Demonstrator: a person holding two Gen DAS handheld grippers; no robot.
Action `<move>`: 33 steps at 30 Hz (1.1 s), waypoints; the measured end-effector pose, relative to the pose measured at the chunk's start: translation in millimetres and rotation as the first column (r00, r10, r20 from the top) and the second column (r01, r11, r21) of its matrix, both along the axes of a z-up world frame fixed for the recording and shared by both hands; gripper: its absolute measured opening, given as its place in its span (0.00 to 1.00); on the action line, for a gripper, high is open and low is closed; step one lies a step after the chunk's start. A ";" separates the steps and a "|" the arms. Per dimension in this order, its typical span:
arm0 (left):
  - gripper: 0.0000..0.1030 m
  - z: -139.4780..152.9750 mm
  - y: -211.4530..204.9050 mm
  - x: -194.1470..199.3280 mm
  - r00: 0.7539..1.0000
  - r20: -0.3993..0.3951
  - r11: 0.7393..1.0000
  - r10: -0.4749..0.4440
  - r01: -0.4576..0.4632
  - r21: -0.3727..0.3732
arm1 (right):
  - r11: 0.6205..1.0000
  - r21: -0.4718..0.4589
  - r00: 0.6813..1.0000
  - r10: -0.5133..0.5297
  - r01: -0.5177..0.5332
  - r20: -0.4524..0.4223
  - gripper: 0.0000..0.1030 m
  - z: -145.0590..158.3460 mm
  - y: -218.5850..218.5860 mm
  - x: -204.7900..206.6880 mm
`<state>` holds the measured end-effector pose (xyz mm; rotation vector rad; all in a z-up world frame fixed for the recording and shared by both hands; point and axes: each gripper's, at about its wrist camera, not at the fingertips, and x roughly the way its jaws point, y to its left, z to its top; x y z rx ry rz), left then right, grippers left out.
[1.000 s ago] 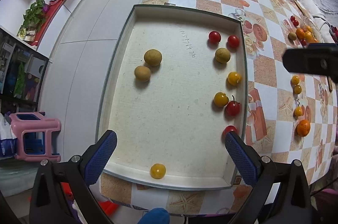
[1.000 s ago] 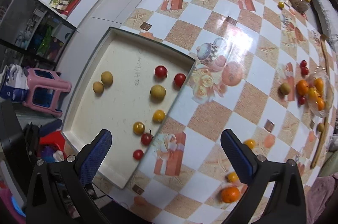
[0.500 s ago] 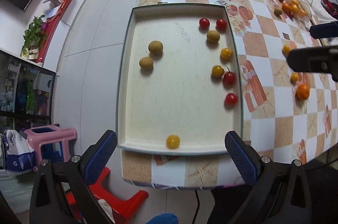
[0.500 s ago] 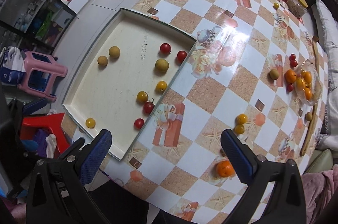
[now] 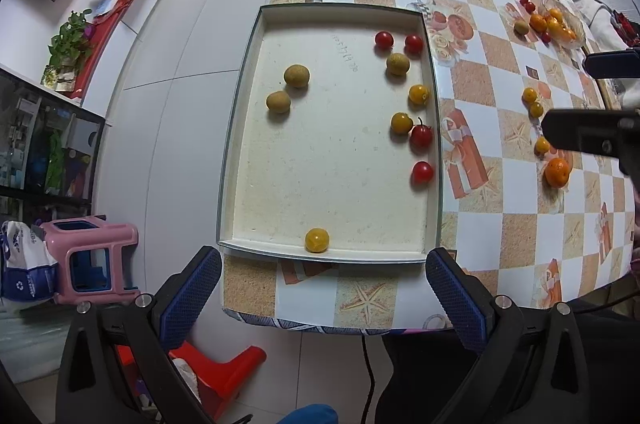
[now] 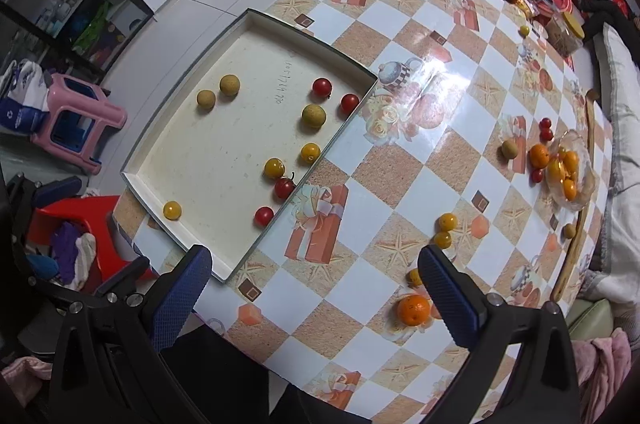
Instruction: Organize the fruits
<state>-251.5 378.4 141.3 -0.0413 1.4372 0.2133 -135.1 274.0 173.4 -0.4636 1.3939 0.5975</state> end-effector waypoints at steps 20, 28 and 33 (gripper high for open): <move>1.00 5.2 -13.5 3.1 1.000 0.019 1.000 -0.016 0.015 0.024 | 1.000 -0.011 0.999 0.023 -0.023 0.039 1.00 6.3 2.4 0.5; 1.00 5.1 -13.5 2.0 1.000 0.020 1.000 -0.014 0.013 0.020 | 0.999 -0.011 0.999 0.032 -0.031 0.039 1.00 4.6 5.3 -3.9; 1.00 4.6 -12.8 1.5 1.000 0.019 1.000 -0.013 0.012 0.017 | 0.999 -0.011 0.999 0.033 -0.032 0.039 1.00 3.7 6.2 -5.1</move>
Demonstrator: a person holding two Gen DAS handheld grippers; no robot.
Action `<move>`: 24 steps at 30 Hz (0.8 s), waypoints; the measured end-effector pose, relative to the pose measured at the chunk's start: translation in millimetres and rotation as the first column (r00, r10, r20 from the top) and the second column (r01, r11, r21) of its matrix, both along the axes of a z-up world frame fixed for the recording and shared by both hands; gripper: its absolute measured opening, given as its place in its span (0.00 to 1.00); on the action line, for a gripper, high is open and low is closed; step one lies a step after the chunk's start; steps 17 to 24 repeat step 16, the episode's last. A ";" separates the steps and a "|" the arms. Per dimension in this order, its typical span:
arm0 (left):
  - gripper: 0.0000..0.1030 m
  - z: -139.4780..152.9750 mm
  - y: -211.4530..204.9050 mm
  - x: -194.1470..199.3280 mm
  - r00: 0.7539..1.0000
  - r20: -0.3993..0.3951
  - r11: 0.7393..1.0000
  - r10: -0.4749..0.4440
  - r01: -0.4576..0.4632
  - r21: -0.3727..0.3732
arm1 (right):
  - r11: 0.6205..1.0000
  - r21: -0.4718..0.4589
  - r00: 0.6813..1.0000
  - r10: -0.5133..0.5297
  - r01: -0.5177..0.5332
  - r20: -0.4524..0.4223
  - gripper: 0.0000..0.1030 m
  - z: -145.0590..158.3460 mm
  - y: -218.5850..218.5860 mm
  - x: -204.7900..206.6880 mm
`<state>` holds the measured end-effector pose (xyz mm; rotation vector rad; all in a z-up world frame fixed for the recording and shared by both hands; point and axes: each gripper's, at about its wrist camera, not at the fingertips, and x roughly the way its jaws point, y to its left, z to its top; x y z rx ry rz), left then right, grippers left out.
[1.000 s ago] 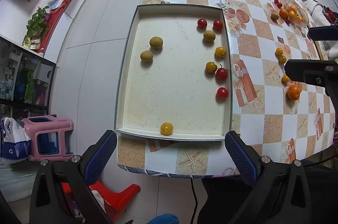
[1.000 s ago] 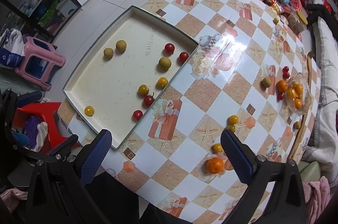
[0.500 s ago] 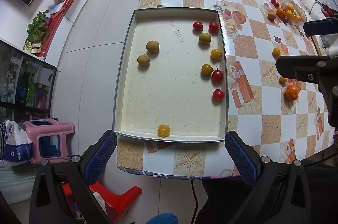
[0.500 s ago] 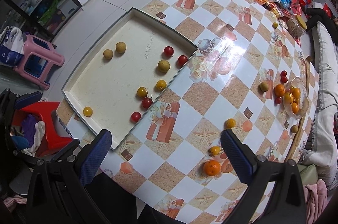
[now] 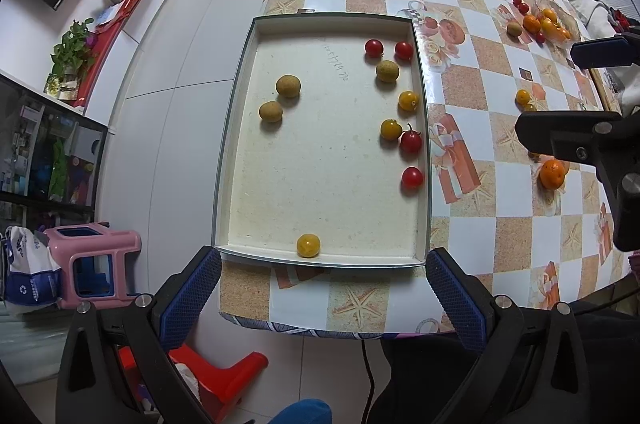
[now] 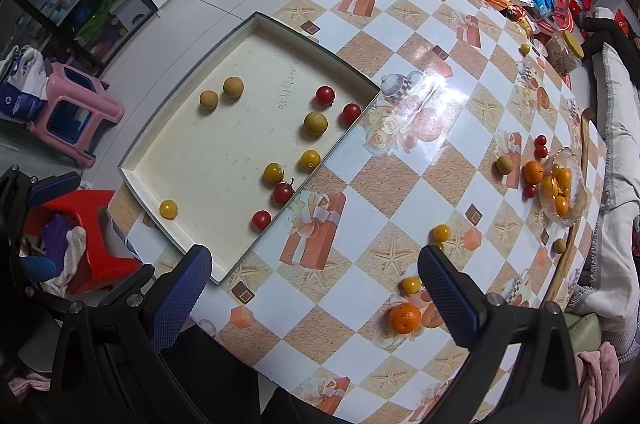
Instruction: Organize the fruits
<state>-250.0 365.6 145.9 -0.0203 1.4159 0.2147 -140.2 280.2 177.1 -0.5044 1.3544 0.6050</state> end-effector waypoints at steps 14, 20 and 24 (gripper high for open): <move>1.00 -1.1 -1.4 0.7 1.000 0.008 1.000 0.008 -0.008 -0.013 | 1.000 0.000 1.000 0.000 0.000 -0.001 1.00 -0.5 -0.2 0.2; 1.00 -1.4 -2.2 1.3 1.000 0.007 1.000 0.007 -0.007 -0.015 | 1.000 0.000 1.000 0.001 -0.001 -0.002 1.00 -1.4 0.8 -1.1; 1.00 -1.4 -2.2 1.3 1.000 0.007 1.000 0.007 -0.007 -0.015 | 1.000 0.000 1.000 0.001 -0.001 -0.002 1.00 -1.4 0.8 -1.1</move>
